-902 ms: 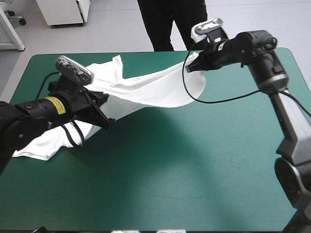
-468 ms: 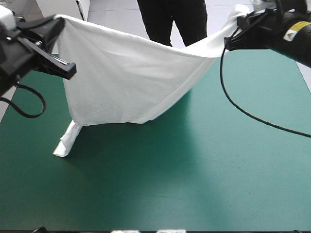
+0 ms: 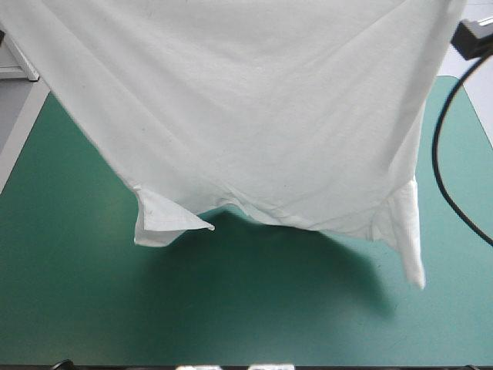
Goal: Fold the cloth
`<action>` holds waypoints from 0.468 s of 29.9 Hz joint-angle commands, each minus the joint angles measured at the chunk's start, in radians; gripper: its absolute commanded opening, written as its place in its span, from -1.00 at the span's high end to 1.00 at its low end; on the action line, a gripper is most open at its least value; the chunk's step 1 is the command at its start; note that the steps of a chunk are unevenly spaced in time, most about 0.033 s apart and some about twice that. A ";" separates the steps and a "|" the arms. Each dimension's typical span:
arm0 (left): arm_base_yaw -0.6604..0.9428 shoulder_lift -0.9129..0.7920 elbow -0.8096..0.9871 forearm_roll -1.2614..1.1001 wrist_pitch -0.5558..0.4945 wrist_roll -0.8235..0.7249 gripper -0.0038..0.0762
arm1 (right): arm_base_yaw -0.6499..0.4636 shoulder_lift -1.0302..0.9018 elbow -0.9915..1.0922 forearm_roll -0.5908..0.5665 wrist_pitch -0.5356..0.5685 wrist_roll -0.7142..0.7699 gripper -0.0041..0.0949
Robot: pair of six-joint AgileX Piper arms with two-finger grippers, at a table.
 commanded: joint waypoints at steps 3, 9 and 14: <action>-0.007 -0.011 -0.022 0.004 -0.161 -0.004 0.93 | -0.007 -0.038 -0.058 -0.005 -0.131 0.001 0.95; -0.007 -0.012 -0.048 -0.046 -0.185 -0.006 0.93 | -0.007 -0.054 -0.058 -0.005 -0.165 0.001 0.95; -0.007 0.021 -0.048 -0.036 -0.183 -0.006 0.93 | -0.007 -0.030 -0.056 -0.017 -0.191 0.001 0.95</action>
